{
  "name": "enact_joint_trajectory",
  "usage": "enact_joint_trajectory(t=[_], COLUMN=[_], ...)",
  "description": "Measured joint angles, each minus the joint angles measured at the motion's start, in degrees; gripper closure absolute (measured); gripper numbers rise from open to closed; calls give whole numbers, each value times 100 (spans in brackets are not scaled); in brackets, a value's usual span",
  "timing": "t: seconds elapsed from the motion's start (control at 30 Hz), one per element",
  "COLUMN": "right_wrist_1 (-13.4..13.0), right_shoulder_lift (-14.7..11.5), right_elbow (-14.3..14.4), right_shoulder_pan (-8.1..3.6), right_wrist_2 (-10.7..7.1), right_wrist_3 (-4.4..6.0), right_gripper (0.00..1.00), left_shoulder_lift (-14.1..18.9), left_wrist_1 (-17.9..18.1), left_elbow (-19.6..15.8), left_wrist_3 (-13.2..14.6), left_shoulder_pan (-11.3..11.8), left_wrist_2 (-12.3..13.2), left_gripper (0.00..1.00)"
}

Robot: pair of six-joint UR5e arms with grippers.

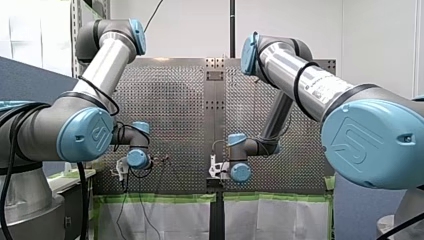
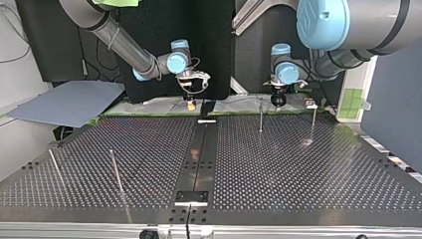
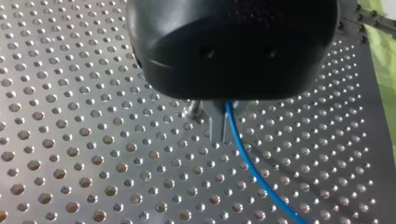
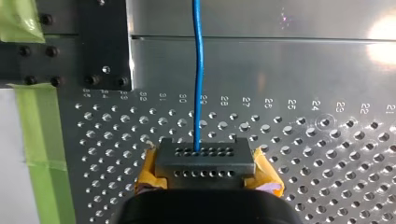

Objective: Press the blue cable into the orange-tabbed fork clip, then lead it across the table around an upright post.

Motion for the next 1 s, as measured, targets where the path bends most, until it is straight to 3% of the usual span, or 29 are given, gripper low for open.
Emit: enact_joint_trajectory(t=[0.47, 0.77, 0.97, 1.0], right_wrist_1=[60, 157, 176, 181], right_shoulder_lift=[1, 1, 3, 4], right_elbow=[-311, -635, -682, -683], right_shoulder_pan=[-142, -270, -302, -304], right_wrist_2=[-2, -18, -56, -66], right_wrist_3=[2, 2, -4, -4], right_gripper=[100, 100, 100, 100], left_shoulder_lift=[2, 2, 1, 2], left_wrist_1=[-267, -289, -261, -241], left_elbow=[222, 278, 280, 280], left_wrist_3=[-22, -70, -49, -24], left_shoulder_pan=[66, 90, 99, 99], left_wrist_2=[54, 126, 153, 174], left_gripper=[100, 100, 100, 81])
